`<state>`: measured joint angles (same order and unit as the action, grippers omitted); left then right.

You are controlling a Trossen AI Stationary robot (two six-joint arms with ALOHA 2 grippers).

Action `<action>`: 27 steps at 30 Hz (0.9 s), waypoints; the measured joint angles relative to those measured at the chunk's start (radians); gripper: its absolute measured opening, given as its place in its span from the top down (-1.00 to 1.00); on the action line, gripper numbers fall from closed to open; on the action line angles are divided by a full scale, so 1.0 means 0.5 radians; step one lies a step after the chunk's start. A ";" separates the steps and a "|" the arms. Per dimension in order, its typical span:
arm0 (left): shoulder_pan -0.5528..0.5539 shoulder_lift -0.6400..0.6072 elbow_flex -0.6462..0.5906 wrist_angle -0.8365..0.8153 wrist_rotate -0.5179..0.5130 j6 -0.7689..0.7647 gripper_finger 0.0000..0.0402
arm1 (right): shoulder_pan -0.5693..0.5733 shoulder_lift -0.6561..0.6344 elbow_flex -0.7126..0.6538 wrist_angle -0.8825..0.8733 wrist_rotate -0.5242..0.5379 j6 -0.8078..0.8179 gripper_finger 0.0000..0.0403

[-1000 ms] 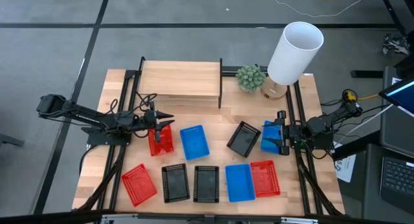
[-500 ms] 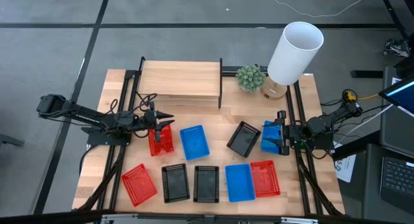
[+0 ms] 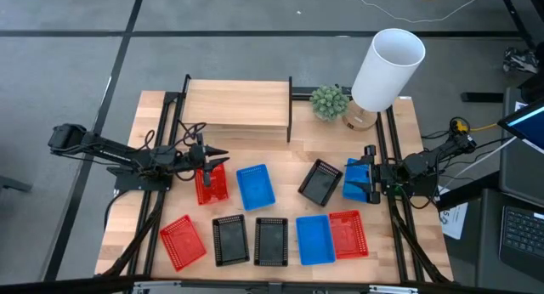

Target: Stack baskets on shelf by color

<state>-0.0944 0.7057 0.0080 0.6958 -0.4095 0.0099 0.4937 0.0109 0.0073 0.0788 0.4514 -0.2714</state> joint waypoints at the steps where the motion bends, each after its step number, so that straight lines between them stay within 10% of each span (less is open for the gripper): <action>1: 0.000 0.000 0.000 0.008 0.007 -0.018 0.54 | 0.000 0.000 0.000 0.000 0.000 -0.002 -0.20; 10: 0.001 0.000 0.000 0.022 0.227 -0.844 0.54 | 0.000 0.000 0.000 0.153 -0.102 0.423 -0.20; 23: 0.002 0.000 0.056 0.277 0.055 -0.845 0.54 | 0.000 0.000 0.000 0.723 -0.165 1.150 -0.20; 27: -0.001 0.012 0.201 0.274 0.369 -0.962 0.54 | 0.000 0.000 0.000 0.766 -0.151 1.058 -0.20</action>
<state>-0.0947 0.7118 0.1085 0.8328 -0.2251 -0.4711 0.4938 0.0109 0.0074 0.4619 0.3757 0.2577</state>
